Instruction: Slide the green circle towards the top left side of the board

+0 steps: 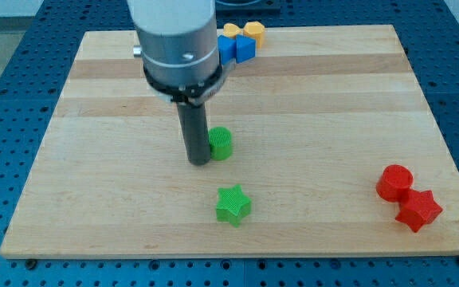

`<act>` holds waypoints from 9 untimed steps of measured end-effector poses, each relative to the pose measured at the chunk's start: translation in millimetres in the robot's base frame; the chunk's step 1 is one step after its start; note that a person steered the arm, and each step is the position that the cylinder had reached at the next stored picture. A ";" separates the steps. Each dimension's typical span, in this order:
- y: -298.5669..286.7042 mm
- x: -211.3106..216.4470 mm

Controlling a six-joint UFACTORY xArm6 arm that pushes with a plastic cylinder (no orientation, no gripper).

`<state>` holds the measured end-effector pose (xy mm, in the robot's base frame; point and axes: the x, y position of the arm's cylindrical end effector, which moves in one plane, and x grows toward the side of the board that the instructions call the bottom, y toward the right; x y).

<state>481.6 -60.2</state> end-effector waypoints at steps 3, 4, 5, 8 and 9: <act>15.1 -21.6; -40.3 -75.4; -35.0 -66.1; 26.9 -66.4; -40.7 -114.5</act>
<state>367.1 -100.9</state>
